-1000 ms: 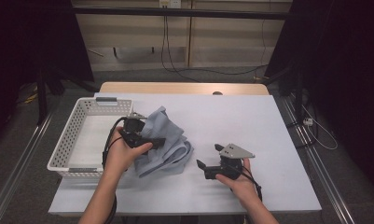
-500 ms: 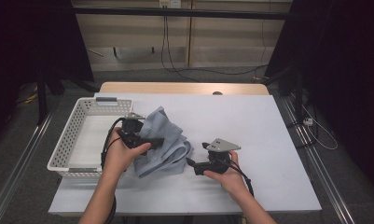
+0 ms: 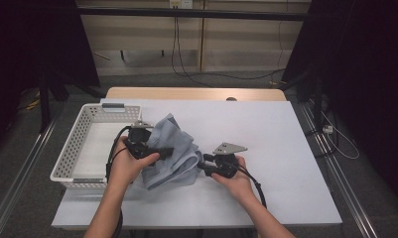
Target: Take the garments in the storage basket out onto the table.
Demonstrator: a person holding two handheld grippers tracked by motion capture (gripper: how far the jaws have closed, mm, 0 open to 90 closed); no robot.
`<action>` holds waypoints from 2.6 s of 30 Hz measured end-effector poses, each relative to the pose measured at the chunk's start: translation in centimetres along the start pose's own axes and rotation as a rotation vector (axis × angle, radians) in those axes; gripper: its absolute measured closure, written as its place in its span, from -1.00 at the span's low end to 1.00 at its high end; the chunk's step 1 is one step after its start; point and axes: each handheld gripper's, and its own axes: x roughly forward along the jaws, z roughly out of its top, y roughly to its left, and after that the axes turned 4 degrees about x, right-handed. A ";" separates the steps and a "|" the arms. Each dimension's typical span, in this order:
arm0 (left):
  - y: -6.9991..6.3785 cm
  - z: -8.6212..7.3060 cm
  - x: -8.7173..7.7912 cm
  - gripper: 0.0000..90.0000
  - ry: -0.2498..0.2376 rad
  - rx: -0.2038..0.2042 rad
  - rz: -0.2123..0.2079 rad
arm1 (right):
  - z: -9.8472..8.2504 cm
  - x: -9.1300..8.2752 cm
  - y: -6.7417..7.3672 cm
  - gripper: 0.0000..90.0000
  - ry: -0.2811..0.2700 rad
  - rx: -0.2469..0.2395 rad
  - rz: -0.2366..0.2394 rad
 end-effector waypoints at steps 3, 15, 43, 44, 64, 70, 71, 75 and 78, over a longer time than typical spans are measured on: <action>-0.2 0.0 0.0 -0.64 -0.001 0.004 0.002 | 0.0 -0.1 -0.3 0.86 0.001 0.012 0.024; -0.5 0.2 0.0 -0.59 -0.033 0.004 -0.044 | 0.2 -4.0 -2.4 0.99 -0.087 0.078 -0.030; -0.7 1.1 0.9 -0.57 -0.025 0.040 -0.027 | -1.5 -10.0 -6.0 0.99 -0.182 0.120 -0.168; -0.8 1.1 1.1 -0.57 -0.013 0.046 -0.027 | -1.6 -10.0 -6.0 0.99 -0.181 0.122 -0.166; -0.9 1.1 0.7 -0.65 0.008 0.044 -0.011 | -1.8 -9.6 -5.2 0.97 -0.155 0.105 -0.126; -0.9 0.9 1.0 -0.66 0.034 0.043 -0.017 | -1.8 -9.2 -4.8 0.77 -0.134 0.111 -0.120; -1.0 0.8 1.1 -0.66 0.033 0.040 -0.017 | -1.8 -9.1 -4.7 0.64 -0.129 0.110 -0.124; -0.9 0.8 1.2 -0.66 0.041 0.041 -0.016 | -1.6 -9.1 -4.6 0.35 -0.142 0.124 -0.117; -0.8 0.6 1.3 -0.66 0.043 0.037 -0.008 | -1.3 -9.1 -4.3 0.17 -0.163 0.134 -0.112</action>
